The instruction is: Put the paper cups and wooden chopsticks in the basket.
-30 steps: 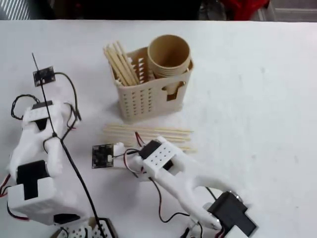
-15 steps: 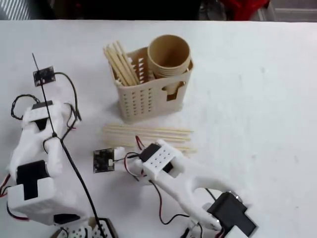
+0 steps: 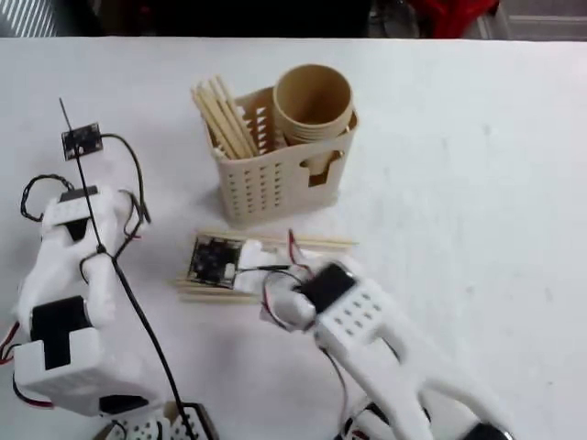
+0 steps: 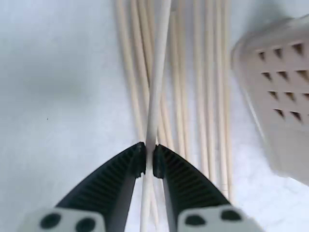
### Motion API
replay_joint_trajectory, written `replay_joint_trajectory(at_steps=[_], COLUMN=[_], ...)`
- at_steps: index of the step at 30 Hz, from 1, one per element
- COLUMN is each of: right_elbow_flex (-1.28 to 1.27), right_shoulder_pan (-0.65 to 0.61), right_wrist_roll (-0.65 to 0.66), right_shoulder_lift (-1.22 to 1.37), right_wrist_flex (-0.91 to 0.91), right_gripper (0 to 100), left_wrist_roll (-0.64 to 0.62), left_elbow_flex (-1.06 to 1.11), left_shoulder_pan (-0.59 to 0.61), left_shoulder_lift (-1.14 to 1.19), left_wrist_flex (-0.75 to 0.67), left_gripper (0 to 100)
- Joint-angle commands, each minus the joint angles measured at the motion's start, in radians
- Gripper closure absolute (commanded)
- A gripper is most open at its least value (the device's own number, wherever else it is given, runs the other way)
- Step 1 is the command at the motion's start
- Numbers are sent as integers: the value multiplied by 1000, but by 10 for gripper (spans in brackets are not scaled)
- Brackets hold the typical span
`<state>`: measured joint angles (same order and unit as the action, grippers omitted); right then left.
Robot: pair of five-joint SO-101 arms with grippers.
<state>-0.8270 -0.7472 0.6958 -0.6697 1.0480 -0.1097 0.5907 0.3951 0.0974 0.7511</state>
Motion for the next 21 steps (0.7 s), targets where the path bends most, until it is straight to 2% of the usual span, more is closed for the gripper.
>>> replay_joint_trajectory(at_steps=[1,7,13,17,21], right_elbow_flex=[157,508,815,927,941], right_shoulder_pan=[18,97,165,165,165], right_wrist_roll=[-98,-296,-453,-537,-542], right_shoulder_lift=[-182,-114,174,344,453], right_wrist_flex=[30,-33,-274,-479,-587], right_gripper=[981,981,981,978,981], left_wrist_roll=[-6,-6,-6,-6,-6], left_elbow_flex=[-8,-8,-8,-8,-8], left_shoulder_pan=[-5,-5,-5,-5,-5], left_shoulder_lift=[-5,-5,-5,-5,-5], left_wrist_flex=[-23,-23,-23,-23,-23], left_gripper=[831,831,831,831,831])
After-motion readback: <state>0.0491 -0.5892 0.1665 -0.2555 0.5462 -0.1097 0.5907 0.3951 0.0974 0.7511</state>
